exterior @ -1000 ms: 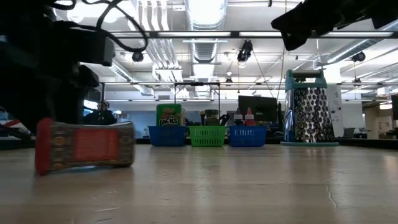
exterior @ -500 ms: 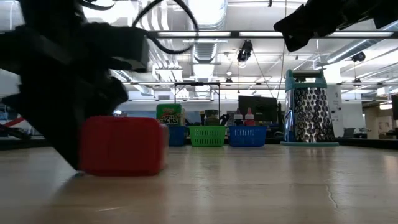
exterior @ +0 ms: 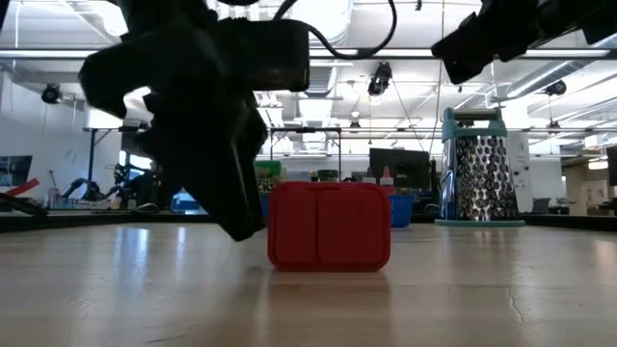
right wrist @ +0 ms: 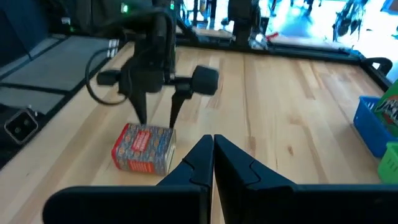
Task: Pick & Place Kitchen Items
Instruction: Put the red seasoning can into the green bin
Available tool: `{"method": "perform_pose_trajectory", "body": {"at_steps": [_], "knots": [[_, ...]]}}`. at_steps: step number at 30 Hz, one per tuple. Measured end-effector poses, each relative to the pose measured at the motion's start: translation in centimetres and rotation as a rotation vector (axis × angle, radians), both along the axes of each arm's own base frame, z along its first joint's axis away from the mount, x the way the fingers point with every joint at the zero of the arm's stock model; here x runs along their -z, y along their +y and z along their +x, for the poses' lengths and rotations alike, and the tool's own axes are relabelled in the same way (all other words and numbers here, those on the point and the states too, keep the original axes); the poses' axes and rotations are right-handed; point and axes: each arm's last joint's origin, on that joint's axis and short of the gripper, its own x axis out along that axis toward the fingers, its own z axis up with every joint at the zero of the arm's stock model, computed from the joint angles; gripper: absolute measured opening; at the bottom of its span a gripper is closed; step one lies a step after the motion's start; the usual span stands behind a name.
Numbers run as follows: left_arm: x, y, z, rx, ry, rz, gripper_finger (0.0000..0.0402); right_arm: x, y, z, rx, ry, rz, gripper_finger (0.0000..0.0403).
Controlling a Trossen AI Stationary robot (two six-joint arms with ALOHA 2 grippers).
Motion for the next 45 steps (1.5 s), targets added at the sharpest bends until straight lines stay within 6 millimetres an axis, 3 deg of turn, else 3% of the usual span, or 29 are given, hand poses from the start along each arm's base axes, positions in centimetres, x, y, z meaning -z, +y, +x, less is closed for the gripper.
{"method": "perform_pose_trajectory", "body": {"at_steps": [3,8,13,18,26,37,42,45], "knots": [[-0.2,0.3,-0.3,0.082,0.053,0.052,0.0235,0.1,0.0,-0.2,0.001,0.022,0.002,0.0008],[-2.4,0.6,-1.1,0.157,0.193,0.133,0.0236,-0.1,-0.1,-0.6,0.008,0.022,0.011,0.0008],[-4.9,0.1,-0.1,0.165,0.121,0.104,0.0242,-0.1,-0.1,-0.6,0.027,0.017,-0.002,0.0008],[-6.2,-0.1,0.5,0.223,0.08,0.115,0.0274,-0.1,-0.1,-0.6,0.026,0.017,-0.001,0.0008],[-6.6,0.1,0.5,0.582,0.084,0.35,0.0306,-0.1,-0.1,-0.6,0.025,0.018,-0.004,0.0008],[-6.6,1.5,1.1,0.84,0.121,0.578,0.0293,-0.1,-0.1,-0.6,0.027,0.02,0.002,0.0008],[-6.2,1.7,1.4,1.015,0.172,0.816,0.0291,-0.1,-0.1,-0.6,0.032,0.024,0.021,0.0008],[-6.2,1.6,1.6,0.97,0.151,0.831,0.0293,0.0,0.0,-0.6,0.027,0.029,0.02,0.0008]]}}
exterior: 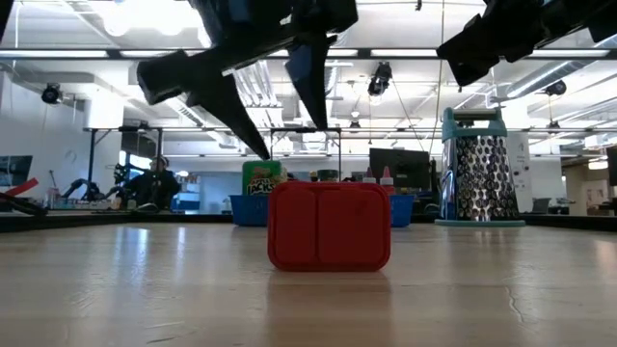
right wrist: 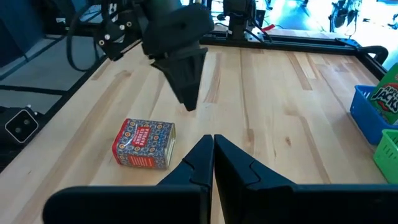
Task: Pick & Place Kitchen Items
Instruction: Put the red seasoning can into the green bin
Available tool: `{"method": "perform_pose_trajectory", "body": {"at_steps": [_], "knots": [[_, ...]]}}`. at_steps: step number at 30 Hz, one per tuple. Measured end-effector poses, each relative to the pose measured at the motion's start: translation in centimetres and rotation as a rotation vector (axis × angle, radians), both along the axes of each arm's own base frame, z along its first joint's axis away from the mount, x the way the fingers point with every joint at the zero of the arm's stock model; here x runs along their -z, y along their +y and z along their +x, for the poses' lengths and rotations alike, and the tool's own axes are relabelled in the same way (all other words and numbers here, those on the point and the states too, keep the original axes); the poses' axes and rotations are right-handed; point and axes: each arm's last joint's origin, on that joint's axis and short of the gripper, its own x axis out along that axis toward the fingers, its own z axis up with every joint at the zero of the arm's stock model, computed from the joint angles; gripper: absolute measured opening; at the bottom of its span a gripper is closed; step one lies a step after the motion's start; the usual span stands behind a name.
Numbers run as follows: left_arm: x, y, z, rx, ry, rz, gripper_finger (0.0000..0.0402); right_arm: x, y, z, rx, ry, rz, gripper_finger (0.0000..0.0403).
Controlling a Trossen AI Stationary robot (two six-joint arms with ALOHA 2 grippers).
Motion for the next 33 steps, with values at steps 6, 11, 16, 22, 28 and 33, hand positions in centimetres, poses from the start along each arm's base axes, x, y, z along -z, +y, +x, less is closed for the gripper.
{"method": "perform_pose_trajectory", "body": {"at_steps": [6,11,16,22,28,33], "knots": [[0.0,-0.1,0.1,-0.181,-0.075,-0.119,0.029,0.0,0.0,0.0,-0.002,0.001,-0.007,0.0008],[-0.2,-0.3,0.1,-0.367,-0.141,-0.242,0.0293,0.0,0.0,0.0,0.0,0.001,-0.001,0.0008],[-1.3,-0.7,0.4,-0.533,-0.187,-0.445,0.0291,0.0,0.0,0.0,-0.001,-0.004,-0.003,0.0008],[-2.2,-1.5,0.7,-0.641,-0.154,-0.674,0.0293,0.0,0.0,0.0,-0.005,-0.004,-0.016,0.0008],[-2.3,-1.5,0.7,-0.642,-0.156,-0.679,0.0293,0.0,0.0,0.0,0.001,-0.003,0.0,0.0008],[-2.4,-1.6,0.9,-0.642,-0.176,-0.697,0.0293,0.0,0.0,0.0,-0.002,-0.006,-0.006,0.0008]]}}
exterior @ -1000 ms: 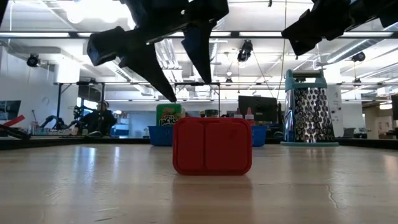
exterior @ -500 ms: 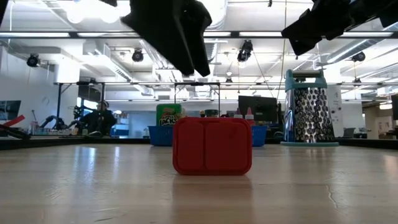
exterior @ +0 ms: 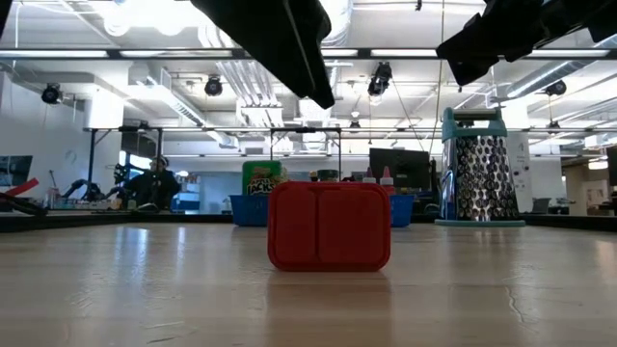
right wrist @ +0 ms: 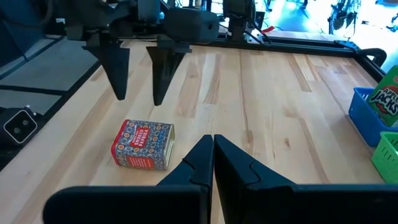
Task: Pick & Place Kitchen Items
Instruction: Put the red seasoning can into the green bin
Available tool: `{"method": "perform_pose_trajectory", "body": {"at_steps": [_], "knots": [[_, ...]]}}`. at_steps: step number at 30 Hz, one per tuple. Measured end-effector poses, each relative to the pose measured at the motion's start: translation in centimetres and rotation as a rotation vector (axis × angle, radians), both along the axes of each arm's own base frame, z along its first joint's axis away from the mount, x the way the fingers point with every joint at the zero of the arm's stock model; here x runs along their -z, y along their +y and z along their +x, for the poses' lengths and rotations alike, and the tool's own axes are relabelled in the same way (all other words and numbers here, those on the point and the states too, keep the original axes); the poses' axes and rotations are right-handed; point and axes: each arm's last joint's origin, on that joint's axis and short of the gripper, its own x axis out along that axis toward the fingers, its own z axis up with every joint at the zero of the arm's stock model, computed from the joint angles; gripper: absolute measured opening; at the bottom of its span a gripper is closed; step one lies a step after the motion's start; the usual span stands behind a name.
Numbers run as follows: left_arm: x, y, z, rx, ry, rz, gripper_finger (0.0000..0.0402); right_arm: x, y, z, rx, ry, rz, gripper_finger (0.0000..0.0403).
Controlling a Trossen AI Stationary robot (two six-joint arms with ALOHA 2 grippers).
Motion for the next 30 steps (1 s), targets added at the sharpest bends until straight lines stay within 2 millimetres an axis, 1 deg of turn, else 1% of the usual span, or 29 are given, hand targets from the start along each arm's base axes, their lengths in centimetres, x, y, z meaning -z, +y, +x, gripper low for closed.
{"method": "perform_pose_trajectory", "body": {"at_steps": [4,6,10,12,14,17,21,26,30], "knots": [[-0.1,-0.09,0.16,0.003,-0.017,-0.015,0.0295,0.0,0.0,0.0,0.002,0.001,0.004,0.0008],[-0.09,-0.17,0.14,0.02,-0.008,-0.038,0.0302,0.0,0.0,0.0,0.002,0.001,0.004,0.0008],[-0.03,-0.24,-0.02,0.038,0.021,-0.073,0.0337,0.0,0.0,0.0,0.001,0.0,0.003,0.0008],[0.13,-0.39,-0.33,0.099,0.077,-0.125,0.0358,-0.01,0.0,0.0,0.001,0.0,0.002,0.0008],[0.16,-0.47,-0.37,0.167,0.082,-0.119,0.0371,0.0,0.0,0.0,0.002,0.0,0.004,0.0008],[0.12,-0.38,-0.32,0.259,0.064,-0.042,0.0379,0.0,0.0,0.0,0.002,0.0,0.005,0.0008],[0.23,-0.06,-0.41,0.329,0.078,0.024,0.038,-0.03,0.0,0.01,-0.004,-0.005,-0.011,0.0008],[0.23,-0.15,-0.43,0.672,0.053,0.219,0.0379,-0.02,0.0,0.05,-0.003,-0.006,-0.013,0.0008],[0.43,0.27,-0.03,0.858,0.031,0.335,0.0378,-0.01,0.01,0.05,0.0,-0.004,-0.003,0.0008]]}}
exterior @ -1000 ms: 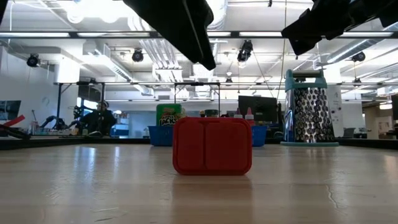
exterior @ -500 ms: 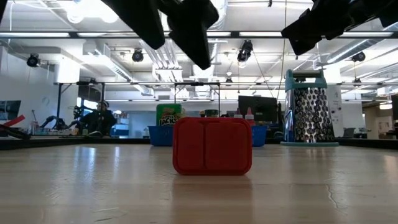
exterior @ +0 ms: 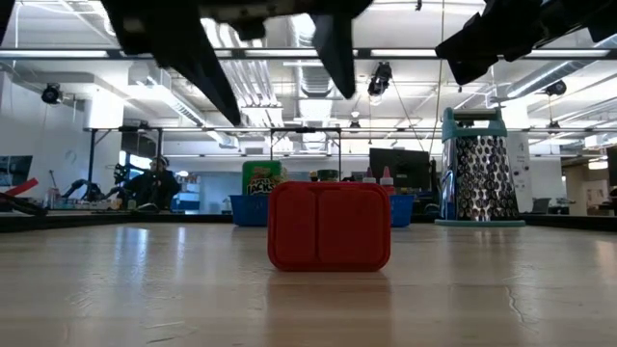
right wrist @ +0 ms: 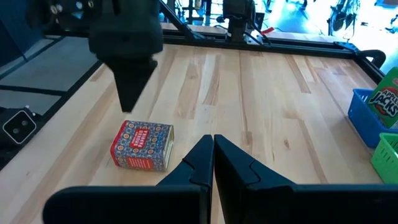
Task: Pick & Place Kitchen Items
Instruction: Put the red seasoning can into the green bin
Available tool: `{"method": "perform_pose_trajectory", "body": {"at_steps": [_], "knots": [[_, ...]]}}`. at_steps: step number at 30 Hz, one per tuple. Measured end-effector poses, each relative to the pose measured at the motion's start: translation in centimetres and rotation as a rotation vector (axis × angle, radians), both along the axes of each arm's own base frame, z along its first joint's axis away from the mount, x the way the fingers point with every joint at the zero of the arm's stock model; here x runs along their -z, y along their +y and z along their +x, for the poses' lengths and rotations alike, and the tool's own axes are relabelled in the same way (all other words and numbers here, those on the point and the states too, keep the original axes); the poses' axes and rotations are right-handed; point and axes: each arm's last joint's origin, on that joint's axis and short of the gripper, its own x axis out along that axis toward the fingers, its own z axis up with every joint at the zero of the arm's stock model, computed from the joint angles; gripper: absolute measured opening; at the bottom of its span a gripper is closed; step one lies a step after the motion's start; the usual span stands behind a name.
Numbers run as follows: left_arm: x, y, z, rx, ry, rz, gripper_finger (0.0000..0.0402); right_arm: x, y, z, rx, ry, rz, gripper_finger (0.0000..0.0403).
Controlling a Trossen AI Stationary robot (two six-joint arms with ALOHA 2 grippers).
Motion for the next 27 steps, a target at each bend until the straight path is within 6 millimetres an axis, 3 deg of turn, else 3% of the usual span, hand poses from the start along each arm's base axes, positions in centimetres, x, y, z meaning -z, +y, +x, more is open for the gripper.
{"method": "perform_pose_trajectory", "body": {"at_steps": [11,27], "knots": [[2.9,2.7,2.1,0.131,0.022,0.167,0.0378,0.1,0.0,0.0,-0.001,0.008,-0.002,0.0008],[4.3,3.4,3.0,0.197,0.045,0.257,0.0379,0.2,0.0,-0.1,-0.007,0.01,-0.016,0.0008]]}}
